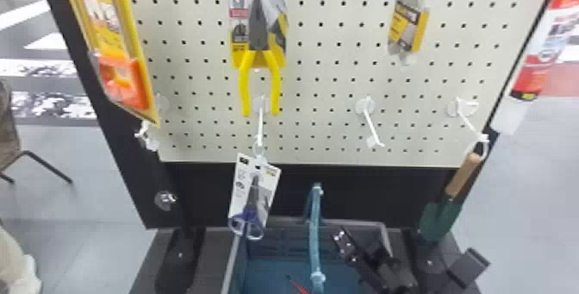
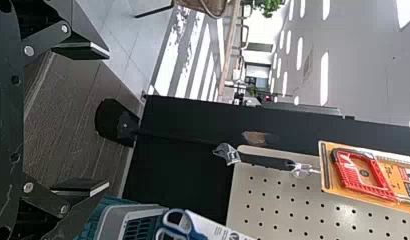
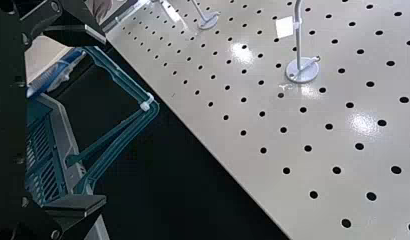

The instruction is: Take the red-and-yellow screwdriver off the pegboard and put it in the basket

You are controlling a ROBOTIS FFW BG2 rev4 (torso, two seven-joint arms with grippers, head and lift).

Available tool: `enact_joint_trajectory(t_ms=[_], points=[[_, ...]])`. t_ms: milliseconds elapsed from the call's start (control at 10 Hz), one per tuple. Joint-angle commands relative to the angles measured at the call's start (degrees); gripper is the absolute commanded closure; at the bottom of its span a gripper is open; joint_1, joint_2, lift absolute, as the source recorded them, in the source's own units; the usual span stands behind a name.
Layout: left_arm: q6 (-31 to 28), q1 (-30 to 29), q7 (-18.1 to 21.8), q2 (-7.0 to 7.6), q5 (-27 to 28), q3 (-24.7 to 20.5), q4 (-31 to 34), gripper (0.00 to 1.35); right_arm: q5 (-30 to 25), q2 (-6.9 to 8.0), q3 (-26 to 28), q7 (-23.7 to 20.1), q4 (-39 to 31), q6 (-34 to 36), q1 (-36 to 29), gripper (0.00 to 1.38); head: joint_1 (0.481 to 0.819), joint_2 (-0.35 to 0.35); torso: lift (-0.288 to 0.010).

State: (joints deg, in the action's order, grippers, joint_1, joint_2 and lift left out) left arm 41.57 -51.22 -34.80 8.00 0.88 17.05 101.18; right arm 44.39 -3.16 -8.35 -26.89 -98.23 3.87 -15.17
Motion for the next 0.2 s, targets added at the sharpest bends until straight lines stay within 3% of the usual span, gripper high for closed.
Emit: enact_joint_trajectory(t_ms=[0,100], points=[[0.0,0.0,0.0,0.0,0.0,0.0,0.0,0.37,0.0,-0.01,0.0,0.0,0.0,0.0,0.0,0.18,0.549,0.0,-0.1],[0.0,0.0,0.0,0.0,0.0,0.0,0.0,0.37,0.0,-0.01,0.0,0.0,0.0,0.0,0.0,0.18,0.549,0.0,-0.1]])
